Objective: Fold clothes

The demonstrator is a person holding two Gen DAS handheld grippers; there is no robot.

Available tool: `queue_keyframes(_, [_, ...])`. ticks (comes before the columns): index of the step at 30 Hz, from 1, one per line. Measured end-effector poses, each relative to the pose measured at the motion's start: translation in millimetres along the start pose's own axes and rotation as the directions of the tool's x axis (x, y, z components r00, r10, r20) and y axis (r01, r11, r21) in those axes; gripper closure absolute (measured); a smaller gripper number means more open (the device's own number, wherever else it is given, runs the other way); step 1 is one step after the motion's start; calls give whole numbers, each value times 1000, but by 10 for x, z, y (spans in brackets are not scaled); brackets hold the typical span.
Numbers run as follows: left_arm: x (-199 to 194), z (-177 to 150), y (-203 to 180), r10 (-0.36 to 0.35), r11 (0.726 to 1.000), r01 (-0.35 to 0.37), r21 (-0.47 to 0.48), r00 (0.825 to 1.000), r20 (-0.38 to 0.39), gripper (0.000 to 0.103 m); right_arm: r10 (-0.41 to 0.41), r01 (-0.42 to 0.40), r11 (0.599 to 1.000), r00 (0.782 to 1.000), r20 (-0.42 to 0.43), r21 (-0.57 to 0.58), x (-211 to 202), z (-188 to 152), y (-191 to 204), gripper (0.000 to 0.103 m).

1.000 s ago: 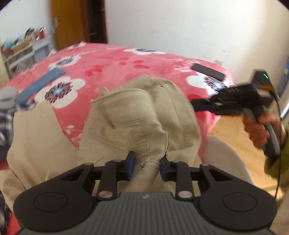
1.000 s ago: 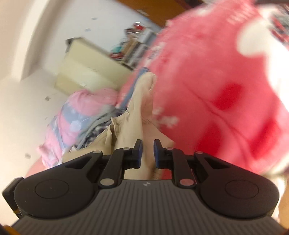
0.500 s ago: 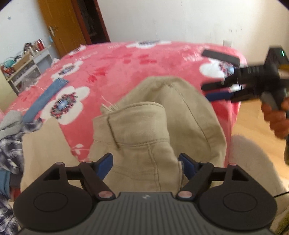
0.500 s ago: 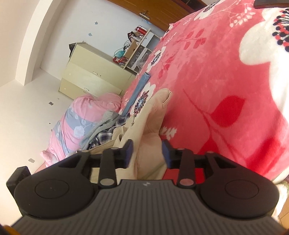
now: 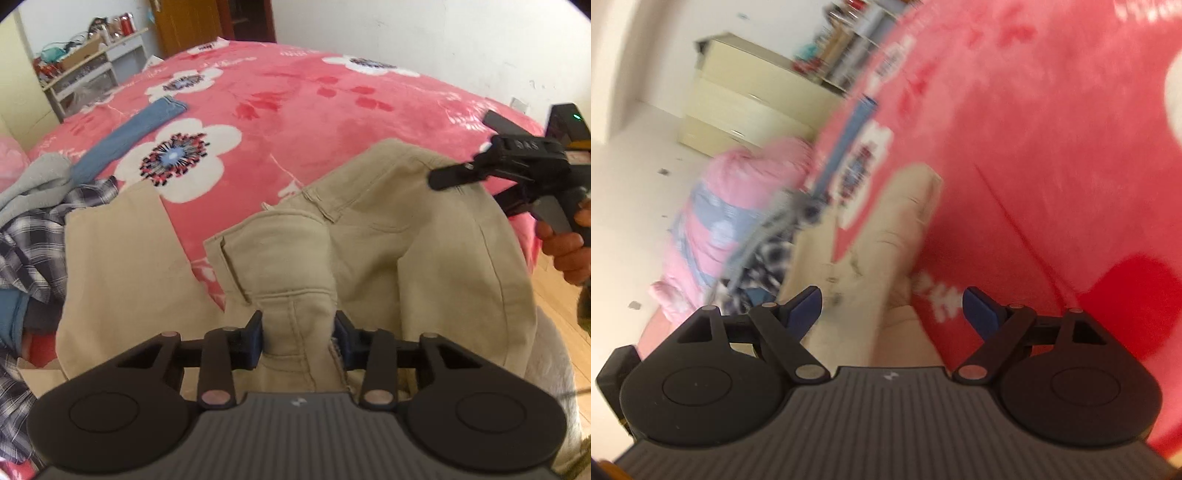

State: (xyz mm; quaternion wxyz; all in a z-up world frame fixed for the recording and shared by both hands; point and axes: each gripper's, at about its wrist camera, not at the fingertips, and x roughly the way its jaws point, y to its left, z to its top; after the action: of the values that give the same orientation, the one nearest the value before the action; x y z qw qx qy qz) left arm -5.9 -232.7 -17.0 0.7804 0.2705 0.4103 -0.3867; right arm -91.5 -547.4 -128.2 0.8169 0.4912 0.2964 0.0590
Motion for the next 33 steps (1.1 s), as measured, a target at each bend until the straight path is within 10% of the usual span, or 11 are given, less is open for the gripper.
queue_keyframes(5, [174, 1, -86, 8, 997, -5, 72, 999, -38, 55, -12, 11, 1000, 998, -55, -23, 205, -49, 67, 49])
queue_keyframes(9, [248, 15, 70, 11, 1000, -11, -2, 999, -45, 89, -92, 80, 989, 992, -91, -125, 336, -141, 207, 77])
queue_keyframes(14, [-197, -29, 390, 60, 977, -34, -209, 991, 122, 94, -238, 227, 886, 971, 25, -404, 293, -275, 718, 85])
queue_keyframes(17, [-761, -95, 518, 149, 950, -57, -308, 948, 282, 94, -239, 272, 799, 962, 133, -536, 164, -304, 1167, 87])
queue_keyframes(20, [-1512, -161, 562, 235, 930, -52, -364, 845, 480, 94, -196, 363, 660, 928, 315, -658, -95, -298, 1771, 88])
queue_keyframes(23, [-2292, -213, 561, 318, 913, -46, -405, 702, 637, 94, -99, 531, 460, 827, 553, -711, -442, -317, 2443, 89])
queue_keyframes(29, [-3705, -249, 339, 330, 925, 51, -378, 389, 860, 94, 266, 814, 187, 497, 826, -550, -1333, -376, 3783, 91])
queue_keyframes(33, [-4467, -226, 72, 276, 950, 89, -298, 202, 940, 94, 477, 937, 108, 244, 844, -332, -1899, -383, 4659, 91])
